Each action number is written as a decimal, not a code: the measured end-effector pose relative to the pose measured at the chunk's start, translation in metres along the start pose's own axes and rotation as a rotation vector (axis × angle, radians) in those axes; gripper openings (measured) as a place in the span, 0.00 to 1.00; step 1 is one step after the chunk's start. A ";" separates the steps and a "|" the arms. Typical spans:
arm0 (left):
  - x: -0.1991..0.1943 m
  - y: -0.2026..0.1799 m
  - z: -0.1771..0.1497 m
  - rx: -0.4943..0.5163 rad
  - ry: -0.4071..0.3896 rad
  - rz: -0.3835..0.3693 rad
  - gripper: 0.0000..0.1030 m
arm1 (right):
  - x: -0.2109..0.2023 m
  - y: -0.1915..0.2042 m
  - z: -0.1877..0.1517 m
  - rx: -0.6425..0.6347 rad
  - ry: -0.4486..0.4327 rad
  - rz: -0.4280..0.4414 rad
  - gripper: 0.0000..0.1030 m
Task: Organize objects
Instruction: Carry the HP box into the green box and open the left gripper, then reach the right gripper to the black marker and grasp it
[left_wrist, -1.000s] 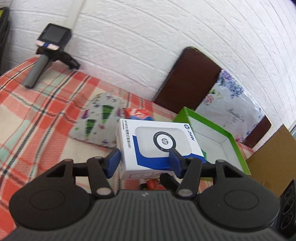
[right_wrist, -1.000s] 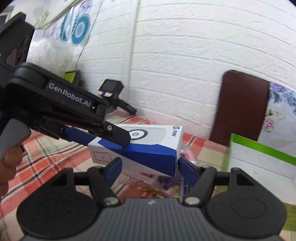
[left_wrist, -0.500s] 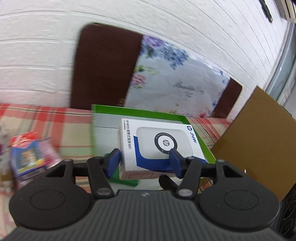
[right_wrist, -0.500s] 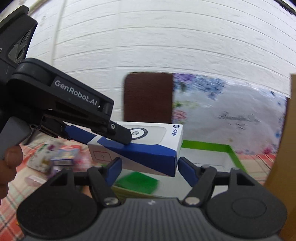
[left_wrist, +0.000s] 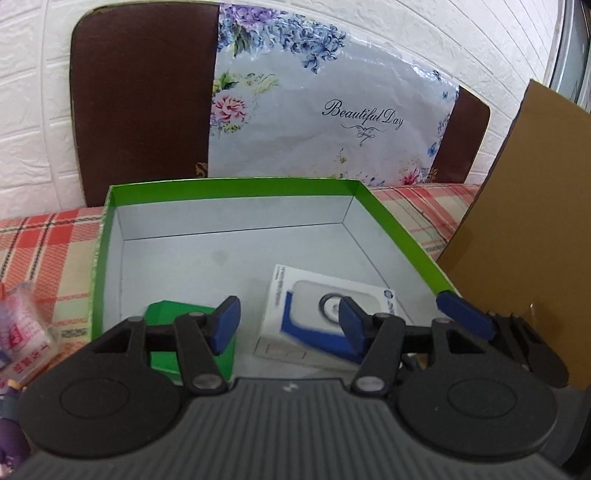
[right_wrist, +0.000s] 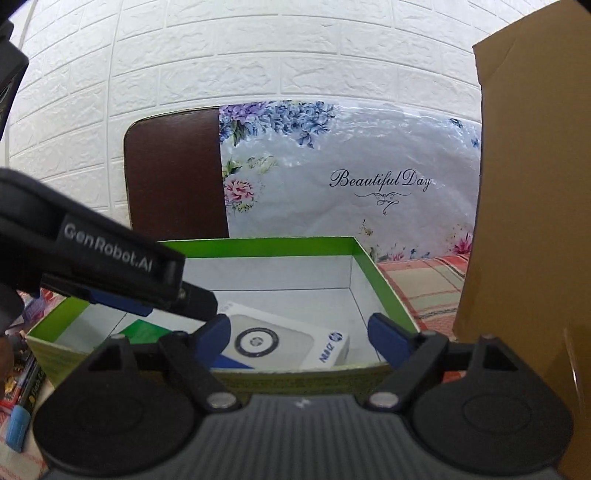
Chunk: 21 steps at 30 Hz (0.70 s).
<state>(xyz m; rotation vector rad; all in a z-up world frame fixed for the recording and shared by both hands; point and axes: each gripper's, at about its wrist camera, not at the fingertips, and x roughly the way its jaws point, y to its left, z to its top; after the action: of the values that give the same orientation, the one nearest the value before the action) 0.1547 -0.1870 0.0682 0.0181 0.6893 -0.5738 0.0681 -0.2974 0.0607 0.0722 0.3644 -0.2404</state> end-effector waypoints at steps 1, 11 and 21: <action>-0.003 0.000 -0.001 0.007 -0.004 0.008 0.59 | -0.001 0.002 0.001 0.000 -0.004 0.006 0.82; -0.040 -0.013 -0.018 0.071 -0.040 0.075 0.65 | -0.042 0.018 -0.006 0.012 -0.018 0.044 0.82; -0.068 -0.008 -0.041 0.067 -0.014 0.181 0.65 | -0.074 0.017 -0.011 0.008 0.005 0.072 0.82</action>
<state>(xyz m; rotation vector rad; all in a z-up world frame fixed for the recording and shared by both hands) 0.0837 -0.1521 0.0794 0.1372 0.6474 -0.4228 0.0019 -0.2633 0.0778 0.0938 0.3655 -0.1702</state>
